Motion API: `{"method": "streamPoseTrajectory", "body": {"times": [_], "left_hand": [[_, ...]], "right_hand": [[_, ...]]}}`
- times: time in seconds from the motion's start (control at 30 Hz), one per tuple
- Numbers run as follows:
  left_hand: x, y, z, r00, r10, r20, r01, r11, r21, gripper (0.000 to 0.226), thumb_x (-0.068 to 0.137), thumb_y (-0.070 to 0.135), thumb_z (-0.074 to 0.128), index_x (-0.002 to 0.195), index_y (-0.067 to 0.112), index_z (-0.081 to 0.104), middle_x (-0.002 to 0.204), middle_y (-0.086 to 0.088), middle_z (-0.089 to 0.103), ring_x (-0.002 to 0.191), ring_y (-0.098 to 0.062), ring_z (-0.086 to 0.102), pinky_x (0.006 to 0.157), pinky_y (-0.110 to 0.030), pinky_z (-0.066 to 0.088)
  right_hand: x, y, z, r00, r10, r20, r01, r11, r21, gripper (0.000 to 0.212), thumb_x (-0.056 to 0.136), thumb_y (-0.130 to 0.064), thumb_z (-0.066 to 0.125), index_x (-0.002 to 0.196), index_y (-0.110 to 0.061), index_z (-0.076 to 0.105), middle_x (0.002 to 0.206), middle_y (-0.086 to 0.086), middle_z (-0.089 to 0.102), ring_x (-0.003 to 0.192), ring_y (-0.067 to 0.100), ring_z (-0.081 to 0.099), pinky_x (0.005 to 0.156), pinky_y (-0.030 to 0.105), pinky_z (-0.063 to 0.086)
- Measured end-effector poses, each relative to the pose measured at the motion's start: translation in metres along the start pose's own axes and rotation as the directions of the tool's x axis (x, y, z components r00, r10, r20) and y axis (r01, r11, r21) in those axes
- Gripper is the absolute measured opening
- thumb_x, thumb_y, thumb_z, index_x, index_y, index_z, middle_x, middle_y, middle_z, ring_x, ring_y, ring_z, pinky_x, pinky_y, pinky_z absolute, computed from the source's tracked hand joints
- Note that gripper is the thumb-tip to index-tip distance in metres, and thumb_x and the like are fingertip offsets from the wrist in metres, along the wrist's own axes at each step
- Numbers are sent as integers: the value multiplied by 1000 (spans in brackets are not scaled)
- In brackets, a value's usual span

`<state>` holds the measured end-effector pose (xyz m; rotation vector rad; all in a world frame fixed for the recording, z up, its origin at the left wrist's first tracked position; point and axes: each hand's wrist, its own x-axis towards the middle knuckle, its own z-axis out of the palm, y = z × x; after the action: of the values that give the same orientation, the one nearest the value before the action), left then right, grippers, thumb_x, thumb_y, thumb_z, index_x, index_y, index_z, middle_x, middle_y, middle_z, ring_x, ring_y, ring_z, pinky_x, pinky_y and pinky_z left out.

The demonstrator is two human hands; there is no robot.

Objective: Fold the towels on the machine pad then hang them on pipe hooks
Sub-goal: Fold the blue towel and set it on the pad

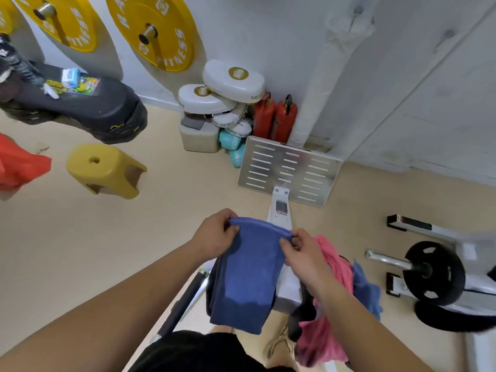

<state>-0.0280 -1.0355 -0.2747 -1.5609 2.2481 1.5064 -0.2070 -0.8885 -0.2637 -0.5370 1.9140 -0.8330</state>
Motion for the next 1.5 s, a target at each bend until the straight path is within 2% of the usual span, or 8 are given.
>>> {"method": "streamPoseTrajectory", "body": {"times": [0.3, 0.5, 0.73, 0.93, 1.13, 1.3, 1.43, 1.5], "left_hand": [[51, 11, -14, 989, 125, -75, -123, 992, 35, 12, 94, 10, 62, 98, 19, 69, 97, -1, 74, 93, -21, 67, 85, -33, 53], [16, -9, -10, 980, 196, 33, -196, 981, 5, 21, 90, 3, 59, 92, 21, 69, 92, 7, 74, 90, -13, 69, 80, -26, 55], [-39, -70, 15, 896, 317, 311, -407, 866, 290, 17, 82, 17, 61, 93, 24, 71, 89, 12, 67, 87, -12, 59, 78, -36, 54], [-50, -96, 37, 848, 301, 436, -500, 724, 474, 26, 87, 19, 58, 108, 26, 73, 119, 7, 60, 109, -18, 57, 75, -25, 41], [-45, -75, 42, 917, 276, 288, -397, 704, 589, 28, 95, 35, 49, 111, 24, 69, 116, 2, 60, 104, -23, 60, 74, -32, 49], [-31, -68, 53, 959, 108, 262, -229, 839, 493, 54, 95, 48, 57, 147, 35, 49, 161, 4, 34, 138, -23, 45, 108, -38, 47], [-34, -70, 54, 979, 157, 131, -200, 870, 451, 37, 102, 50, 46, 113, 27, 74, 147, 5, 52, 132, -19, 50, 105, -34, 46], [-37, -77, 52, 965, 216, 152, -264, 800, 538, 35, 93, 42, 61, 124, 27, 69, 154, 0, 47, 136, -25, 48, 105, -37, 48]], "right_hand": [[29, -16, -13, 991, -88, -103, 97, 991, 87, 12, 100, -15, 61, 108, -23, 63, 99, 0, 69, 80, 13, 63, 65, 16, 50], [8, 15, -11, 977, -212, 6, 210, 963, -167, 16, 90, -1, 61, 92, -18, 59, 89, 2, 67, 63, -1, 52, 59, 12, 38], [-19, 85, 1, 912, -228, 341, 395, 717, -574, 21, 79, -10, 64, 94, -25, 66, 116, -6, 56, 109, 14, 54, 89, 29, 47], [-30, 119, 26, 904, -227, 363, 428, 465, -774, 14, 83, -22, 63, 93, -31, 66, 142, 8, 51, 128, 29, 52, 75, 34, 53], [-26, 103, 34, 965, -181, 190, 262, 660, -704, 24, 90, -43, 60, 80, -22, 66, 113, -6, 41, 103, 14, 43, 76, 28, 48], [-13, 106, 45, 996, -16, 93, 63, 847, -528, 52, 95, -29, 63, 145, -28, 48, 144, -2, 31, 109, 22, 60, 94, 30, 49], [-16, 114, 58, 983, -95, 156, 170, 781, -601, 61, 93, -32, 66, 150, -30, 46, 147, -2, 38, 129, 23, 50, 105, 36, 47], [-18, 111, 62, 976, -117, 181, 209, 720, -661, 60, 93, -37, 65, 149, -33, 45, 147, -3, 37, 132, 22, 45, 105, 35, 47]]}}
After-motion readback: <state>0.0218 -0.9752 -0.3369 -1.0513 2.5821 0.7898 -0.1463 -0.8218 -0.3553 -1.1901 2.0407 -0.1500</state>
